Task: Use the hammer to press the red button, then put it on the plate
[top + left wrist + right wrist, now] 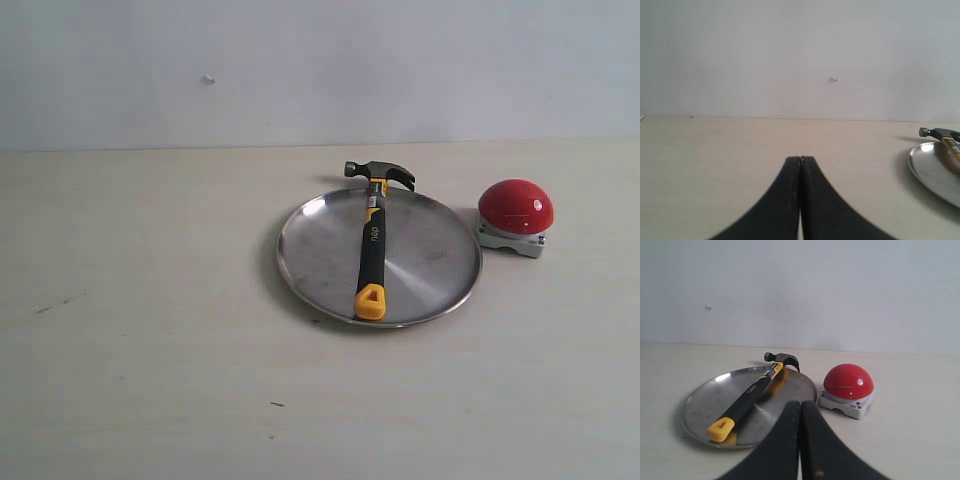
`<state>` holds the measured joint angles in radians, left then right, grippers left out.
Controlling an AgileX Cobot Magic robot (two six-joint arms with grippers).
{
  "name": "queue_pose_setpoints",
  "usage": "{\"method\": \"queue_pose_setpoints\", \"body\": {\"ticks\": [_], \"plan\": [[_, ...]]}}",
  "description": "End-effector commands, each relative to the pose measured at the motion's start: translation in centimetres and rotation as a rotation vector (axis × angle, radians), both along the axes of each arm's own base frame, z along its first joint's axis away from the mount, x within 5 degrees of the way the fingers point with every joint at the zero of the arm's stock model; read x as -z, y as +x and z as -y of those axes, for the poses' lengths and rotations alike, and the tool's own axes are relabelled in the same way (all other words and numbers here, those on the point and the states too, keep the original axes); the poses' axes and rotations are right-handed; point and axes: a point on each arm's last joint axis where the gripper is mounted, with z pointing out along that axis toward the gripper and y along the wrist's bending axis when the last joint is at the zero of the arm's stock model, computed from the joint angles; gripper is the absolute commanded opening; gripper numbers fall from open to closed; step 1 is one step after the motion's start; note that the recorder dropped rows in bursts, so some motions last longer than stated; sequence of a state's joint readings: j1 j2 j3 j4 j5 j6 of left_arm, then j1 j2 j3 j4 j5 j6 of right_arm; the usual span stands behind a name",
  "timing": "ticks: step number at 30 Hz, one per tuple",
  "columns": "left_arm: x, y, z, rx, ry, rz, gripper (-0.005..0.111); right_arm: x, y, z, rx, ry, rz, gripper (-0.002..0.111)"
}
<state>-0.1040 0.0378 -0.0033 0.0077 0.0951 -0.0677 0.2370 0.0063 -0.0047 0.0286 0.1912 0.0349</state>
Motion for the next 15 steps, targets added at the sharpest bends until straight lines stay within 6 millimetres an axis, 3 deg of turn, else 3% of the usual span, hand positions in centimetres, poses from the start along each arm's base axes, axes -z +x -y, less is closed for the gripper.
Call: {"method": "queue_pose_setpoints", "body": {"ticks": [1,15], "plan": [[0.09,-0.03,-0.02,-0.004,-0.008,0.0,0.0,-0.01,-0.01,0.03,0.005,-0.002,0.017,0.0],[0.09,-0.03,-0.02,-0.004,-0.008,0.0,0.0,-0.01,0.08,0.48,0.086,-0.003,0.017,0.0]]}}
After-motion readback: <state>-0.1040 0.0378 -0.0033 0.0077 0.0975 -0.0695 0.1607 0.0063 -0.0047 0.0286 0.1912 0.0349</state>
